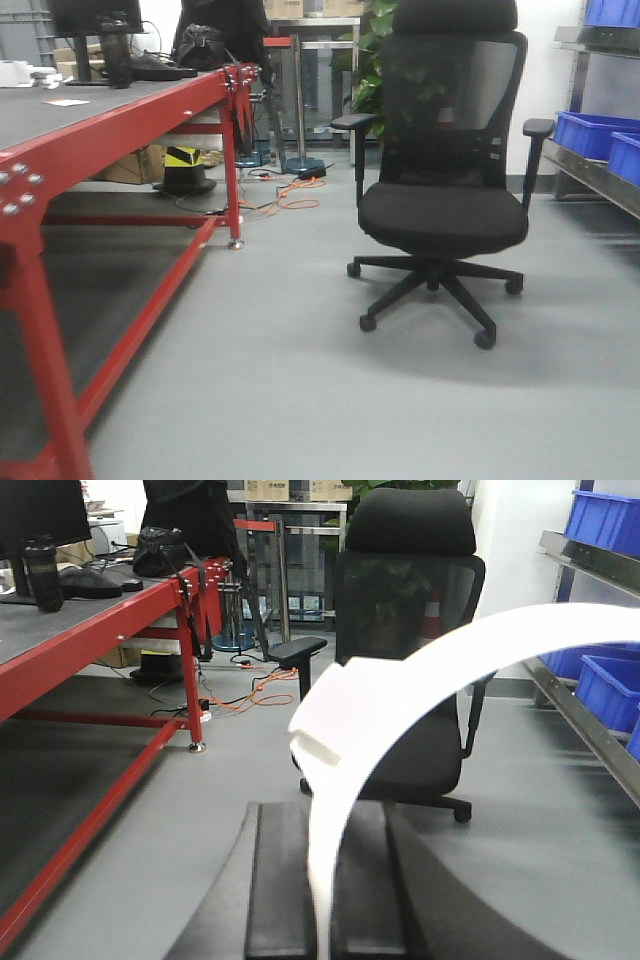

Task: Grab PVC pipe and place in blue bin
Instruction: 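Keep holding the clamp and drive up to the blue bins on the shelf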

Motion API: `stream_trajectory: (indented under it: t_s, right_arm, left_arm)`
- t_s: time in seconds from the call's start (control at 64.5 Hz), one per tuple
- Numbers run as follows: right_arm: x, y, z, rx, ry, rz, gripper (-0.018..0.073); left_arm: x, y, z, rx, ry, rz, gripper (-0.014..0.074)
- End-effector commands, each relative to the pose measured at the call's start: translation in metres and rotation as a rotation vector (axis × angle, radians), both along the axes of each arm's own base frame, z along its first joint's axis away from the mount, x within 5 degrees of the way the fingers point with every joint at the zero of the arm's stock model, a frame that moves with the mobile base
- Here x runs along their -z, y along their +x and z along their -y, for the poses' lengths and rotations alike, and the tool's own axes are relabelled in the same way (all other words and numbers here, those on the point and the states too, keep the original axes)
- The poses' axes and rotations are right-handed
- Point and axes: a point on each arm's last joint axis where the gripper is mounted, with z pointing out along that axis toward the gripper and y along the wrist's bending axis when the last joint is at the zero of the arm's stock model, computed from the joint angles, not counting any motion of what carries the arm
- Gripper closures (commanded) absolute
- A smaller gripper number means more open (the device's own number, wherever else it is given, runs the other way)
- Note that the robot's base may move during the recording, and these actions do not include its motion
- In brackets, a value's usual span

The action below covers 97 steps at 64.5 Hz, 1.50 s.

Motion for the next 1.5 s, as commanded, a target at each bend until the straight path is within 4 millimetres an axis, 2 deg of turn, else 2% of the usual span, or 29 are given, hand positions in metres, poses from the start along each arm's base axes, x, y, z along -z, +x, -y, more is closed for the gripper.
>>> stream_trajectory:
  t_s: [0.0, 1.488]
  right_arm:
    - [-0.0008, -0.0001, 0.0004, 0.003, -0.013, 0.011, 0.0715]
    - [-0.0018, 0.0009, 0.0008, 0.005, -0.014, 0.023, 0.0715]
  left_arm:
    - [-0.0026, -0.0013, -0.0003, -0.004, -0.005, 0.025, 0.0707]
    - [-0.0084, -0.0106, -0.0001, -0.007, -0.002, 0.088, 0.0707]
